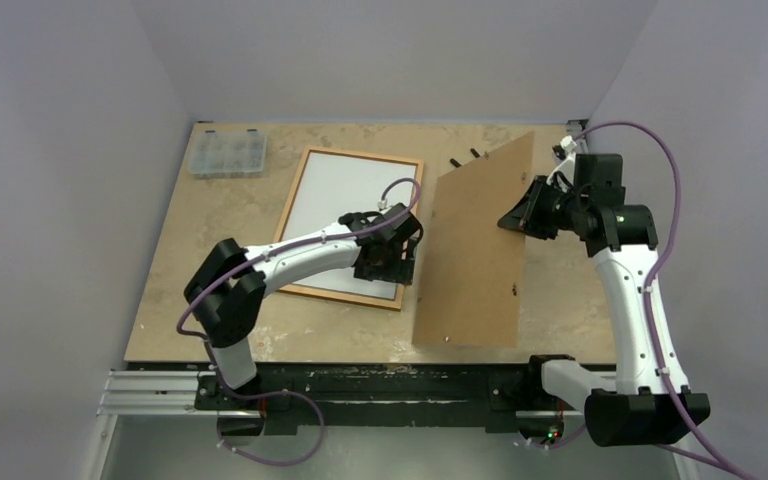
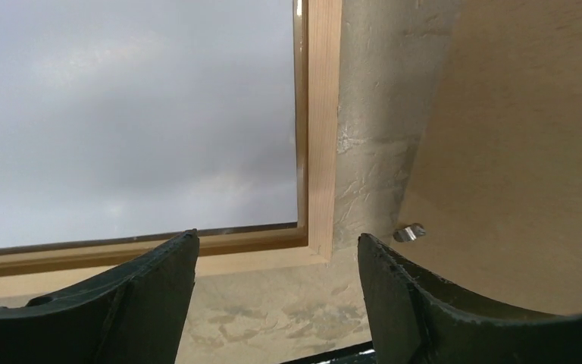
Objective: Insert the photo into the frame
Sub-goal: Pick up the photo frame item at the center of the board, then move the photo frame to the center of the board.
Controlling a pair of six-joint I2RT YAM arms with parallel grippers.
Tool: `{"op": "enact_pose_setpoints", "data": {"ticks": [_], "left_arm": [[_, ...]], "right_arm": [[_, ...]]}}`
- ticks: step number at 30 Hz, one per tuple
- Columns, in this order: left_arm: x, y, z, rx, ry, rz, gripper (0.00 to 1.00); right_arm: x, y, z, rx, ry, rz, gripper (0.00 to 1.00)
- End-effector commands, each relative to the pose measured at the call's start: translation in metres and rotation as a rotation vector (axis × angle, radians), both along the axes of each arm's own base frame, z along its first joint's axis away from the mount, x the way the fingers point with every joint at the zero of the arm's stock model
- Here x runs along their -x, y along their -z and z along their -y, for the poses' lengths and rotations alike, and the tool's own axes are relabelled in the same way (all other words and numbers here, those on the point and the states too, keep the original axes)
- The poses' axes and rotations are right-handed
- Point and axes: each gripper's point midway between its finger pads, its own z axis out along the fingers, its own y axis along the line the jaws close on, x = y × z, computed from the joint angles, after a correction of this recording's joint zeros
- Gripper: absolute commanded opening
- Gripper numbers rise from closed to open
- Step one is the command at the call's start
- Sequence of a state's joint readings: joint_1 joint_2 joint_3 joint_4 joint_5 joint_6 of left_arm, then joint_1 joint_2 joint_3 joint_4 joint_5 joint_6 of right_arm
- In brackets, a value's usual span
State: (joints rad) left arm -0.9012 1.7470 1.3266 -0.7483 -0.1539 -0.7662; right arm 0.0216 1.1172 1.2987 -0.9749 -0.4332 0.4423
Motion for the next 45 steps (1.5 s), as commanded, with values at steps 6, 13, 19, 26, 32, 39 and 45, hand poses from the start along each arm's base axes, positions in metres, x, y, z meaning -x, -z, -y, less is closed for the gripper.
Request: {"op": "enact_pose_setpoints", "data": {"ticks": [6, 13, 19, 26, 32, 39, 45], "left_arm": [[-0.005, 0.023, 0.039, 0.104, 0.064, -0.045, 0.69], [0.007, 0.041, 0.057, 0.093, 0.107, -0.093, 0.68], [0.019, 0.046, 0.076, 0.107, 0.15, -0.119, 0.65], [0.042, 0.037, 0.106, 0.118, 0.214, -0.127, 0.6], [0.063, 0.03, 0.131, 0.119, 0.264, -0.142, 0.51], [0.09, 0.024, 0.156, 0.166, 0.319, -0.172, 0.42], [0.108, 0.019, 0.168, 0.183, 0.354, -0.188, 0.4]], "right_arm": [[-0.002, -0.054, 0.025, 0.125, 0.09, 0.172, 0.0], [-0.007, -0.057, 0.038, 0.19, 0.129, 0.178, 0.0], [-0.01, -0.079, 0.049, 0.233, 0.176, 0.225, 0.0], [-0.012, -0.087, 0.056, 0.262, 0.208, 0.236, 0.0], [-0.01, -0.089, 0.064, 0.293, 0.235, 0.243, 0.0], [-0.008, -0.093, 0.069, 0.318, 0.251, 0.248, 0.0], [-0.004, -0.101, 0.074, 0.343, 0.267, 0.263, 0.0]]}}
